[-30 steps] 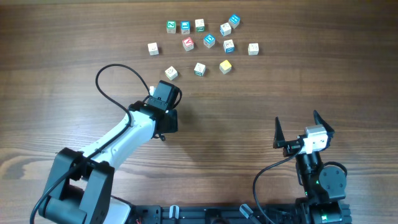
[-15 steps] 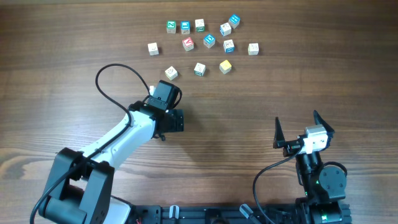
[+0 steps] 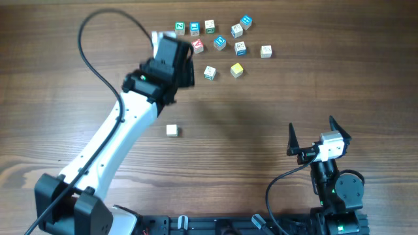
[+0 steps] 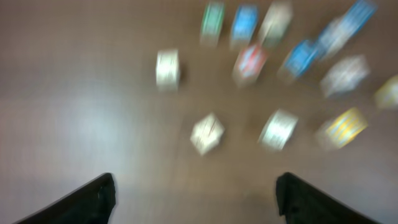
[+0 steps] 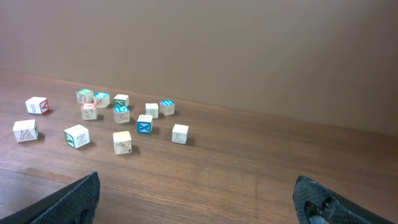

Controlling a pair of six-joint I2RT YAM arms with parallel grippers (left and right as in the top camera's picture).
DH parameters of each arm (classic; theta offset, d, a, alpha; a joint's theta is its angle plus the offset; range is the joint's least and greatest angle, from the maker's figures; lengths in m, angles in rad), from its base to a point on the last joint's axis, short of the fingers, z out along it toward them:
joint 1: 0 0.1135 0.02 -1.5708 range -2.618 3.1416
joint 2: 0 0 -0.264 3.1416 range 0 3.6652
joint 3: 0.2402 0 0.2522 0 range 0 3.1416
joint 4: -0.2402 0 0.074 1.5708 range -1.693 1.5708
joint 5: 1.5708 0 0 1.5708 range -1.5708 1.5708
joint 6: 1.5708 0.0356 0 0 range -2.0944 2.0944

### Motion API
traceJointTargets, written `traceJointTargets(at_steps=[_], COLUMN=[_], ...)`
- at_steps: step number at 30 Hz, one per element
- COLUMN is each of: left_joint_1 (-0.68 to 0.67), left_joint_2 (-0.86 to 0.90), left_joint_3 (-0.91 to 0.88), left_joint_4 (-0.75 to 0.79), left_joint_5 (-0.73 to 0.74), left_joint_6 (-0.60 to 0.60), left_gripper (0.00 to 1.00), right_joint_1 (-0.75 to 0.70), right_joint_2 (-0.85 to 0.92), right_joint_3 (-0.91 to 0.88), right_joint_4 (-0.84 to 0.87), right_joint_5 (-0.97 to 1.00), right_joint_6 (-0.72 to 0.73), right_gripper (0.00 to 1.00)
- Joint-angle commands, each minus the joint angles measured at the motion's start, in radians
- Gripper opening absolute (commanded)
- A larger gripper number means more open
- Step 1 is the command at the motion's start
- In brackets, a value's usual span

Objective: Form a horizontal line
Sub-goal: 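Reach the left gripper back to the cluster over the ladybug block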

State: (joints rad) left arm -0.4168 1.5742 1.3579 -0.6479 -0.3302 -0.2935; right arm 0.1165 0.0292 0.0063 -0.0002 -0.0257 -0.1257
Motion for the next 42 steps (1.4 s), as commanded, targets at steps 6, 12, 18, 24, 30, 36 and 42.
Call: traceJointTargets(at_steps=[6, 12, 18, 24, 30, 36, 42], left_joint_1=[0.026, 0.095, 0.098, 0.098, 0.099, 0.099, 0.101], left_joint_2=[-0.003, 0.163, 0.327, 0.444, 0.500, 0.537, 0.549], left_joint_3=[0.129, 0.129, 0.129, 0.128, 0.128, 0.128, 0.128], left_joint_4=[0.147, 0.082, 0.083, 0.104, 0.142, 0.142, 0.101], left_joint_5=[0.077, 0.238, 0.315, 0.315, 0.310, 0.232, 0.224], left_joint_6=[0.108, 0.108, 0.132, 0.134, 0.130, 0.129, 0.130], left_gripper=[0.60, 0.54, 0.45, 0.38, 0.41, 0.49, 0.51], right_joint_1=[-0.004, -0.004, -0.004, -0.004, -0.004, -0.004, -0.004], right_joint_2=[-0.005, -0.005, -0.005, -0.005, -0.005, -0.005, -0.005], right_joint_3=[-0.001, -0.001, -0.001, -0.001, -0.001, -0.001, -0.001], right_joint_4=[0.002, 0.002, 0.002, 0.002, 0.002, 0.002, 0.002], right_joint_5=[-0.013, -0.013, -0.013, -0.013, -0.013, -0.013, -0.013], right_joint_6=[-0.005, -0.005, -0.005, -0.005, -0.005, -0.005, -0.006], right_gripper=[1.00, 1.00, 1.00, 1.00, 1.00, 1.00, 1.00])
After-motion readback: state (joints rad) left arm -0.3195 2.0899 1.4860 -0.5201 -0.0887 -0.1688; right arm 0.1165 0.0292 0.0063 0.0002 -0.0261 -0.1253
